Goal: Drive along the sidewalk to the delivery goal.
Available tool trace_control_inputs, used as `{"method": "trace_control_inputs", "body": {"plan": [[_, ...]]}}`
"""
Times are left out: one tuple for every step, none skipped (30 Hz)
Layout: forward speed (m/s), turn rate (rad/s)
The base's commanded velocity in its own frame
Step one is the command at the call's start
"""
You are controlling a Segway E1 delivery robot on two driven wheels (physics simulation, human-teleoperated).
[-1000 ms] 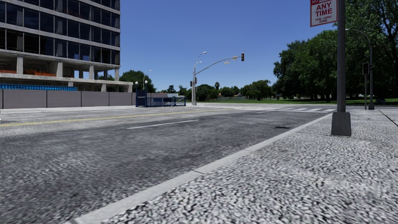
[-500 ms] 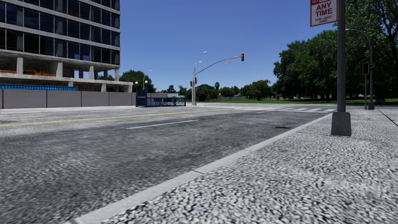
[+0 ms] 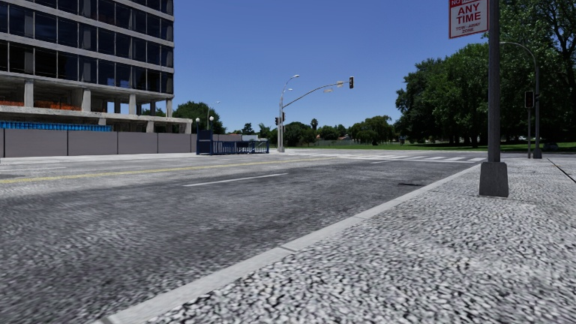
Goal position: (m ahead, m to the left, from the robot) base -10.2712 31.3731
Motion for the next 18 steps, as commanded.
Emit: {"method": "trace_control_inputs", "body": {"plan": [[0.0,-0.42],[0.0,-0.9],[0.0,-0.9],[0.0,-0.99],[0.0,-1.2],[0.0,-1.2],[0.0,-1.2],[0.0,-1.2],[0.0,-1.2],[0.0,-1.2],[0.0,-1.2],[0.0,-1.2],[0.0,-1.2],[0.0,-1.2],[0.0,-1.2],[0.0,-1.2],[0.0,-1.2],[0.0,-1.2]]}}
